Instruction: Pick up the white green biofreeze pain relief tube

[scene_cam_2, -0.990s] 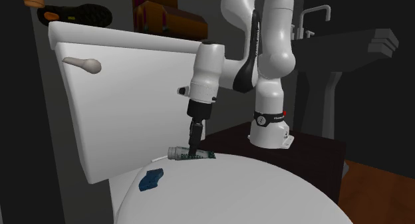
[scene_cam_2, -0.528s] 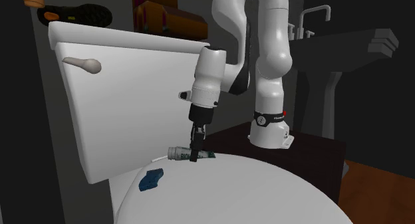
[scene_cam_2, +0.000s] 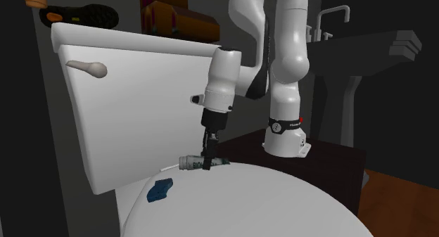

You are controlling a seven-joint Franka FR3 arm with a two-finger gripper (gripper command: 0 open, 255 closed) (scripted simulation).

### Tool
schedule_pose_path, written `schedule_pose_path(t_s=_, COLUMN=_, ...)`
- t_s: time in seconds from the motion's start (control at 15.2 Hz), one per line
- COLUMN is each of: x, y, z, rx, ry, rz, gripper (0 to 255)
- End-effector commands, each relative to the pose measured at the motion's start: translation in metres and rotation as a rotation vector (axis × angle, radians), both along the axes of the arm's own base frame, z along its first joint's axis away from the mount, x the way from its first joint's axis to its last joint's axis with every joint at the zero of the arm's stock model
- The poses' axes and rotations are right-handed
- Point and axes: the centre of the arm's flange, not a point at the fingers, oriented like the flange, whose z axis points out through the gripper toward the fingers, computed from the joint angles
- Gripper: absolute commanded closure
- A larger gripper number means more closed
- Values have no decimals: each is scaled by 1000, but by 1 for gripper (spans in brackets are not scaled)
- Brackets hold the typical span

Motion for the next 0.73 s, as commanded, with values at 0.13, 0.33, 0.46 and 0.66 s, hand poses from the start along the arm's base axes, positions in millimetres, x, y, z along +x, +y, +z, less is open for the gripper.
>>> schedule_pose_path(t_s=0.13, x=1, y=-5, z=20, rx=5, ry=-1, rz=-22, gripper=255)
schedule_pose_path(t_s=0.33, x=1, y=-5, z=36, rx=5, ry=-1, rz=-22, gripper=255)
schedule_pose_path(t_s=0.46, x=1, y=-5, z=47, rx=5, ry=-1, rz=-22, gripper=255)
schedule_pose_path(t_s=0.66, x=1, y=-5, z=62, rx=5, ry=-1, rz=-22, gripper=255)
